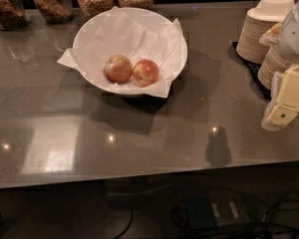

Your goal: Pick apple from white bowl

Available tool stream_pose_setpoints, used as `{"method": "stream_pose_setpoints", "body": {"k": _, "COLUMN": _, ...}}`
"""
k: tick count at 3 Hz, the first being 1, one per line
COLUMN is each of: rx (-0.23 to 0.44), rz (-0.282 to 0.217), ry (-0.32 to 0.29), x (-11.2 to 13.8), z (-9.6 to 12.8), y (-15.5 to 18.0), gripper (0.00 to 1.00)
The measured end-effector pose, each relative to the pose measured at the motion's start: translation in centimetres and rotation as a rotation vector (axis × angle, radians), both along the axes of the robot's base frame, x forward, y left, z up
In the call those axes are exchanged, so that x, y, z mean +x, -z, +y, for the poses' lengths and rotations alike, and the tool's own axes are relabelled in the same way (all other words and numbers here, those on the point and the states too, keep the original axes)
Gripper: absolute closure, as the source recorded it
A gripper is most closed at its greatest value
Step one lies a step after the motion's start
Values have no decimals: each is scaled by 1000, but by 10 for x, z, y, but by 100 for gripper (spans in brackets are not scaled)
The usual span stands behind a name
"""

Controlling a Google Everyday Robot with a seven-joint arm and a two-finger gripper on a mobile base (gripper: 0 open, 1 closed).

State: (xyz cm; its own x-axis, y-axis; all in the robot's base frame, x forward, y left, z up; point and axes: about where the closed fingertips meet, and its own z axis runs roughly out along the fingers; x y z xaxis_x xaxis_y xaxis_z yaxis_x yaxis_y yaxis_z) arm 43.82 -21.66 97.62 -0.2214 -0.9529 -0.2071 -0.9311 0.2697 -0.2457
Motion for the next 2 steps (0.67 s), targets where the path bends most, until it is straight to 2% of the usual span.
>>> {"method": "stream_pose_setpoints", "body": {"k": 1, "rx": 10, "rz": -9, "ry": -1, "x": 1, "z": 2, "y": -2, "gripper": 0}}
{"method": "stream_pose_setpoints", "body": {"k": 2, "rx": 101, "rz": -27, "ry": -8, "x": 15, "z": 22, "y": -3, "gripper": 0}}
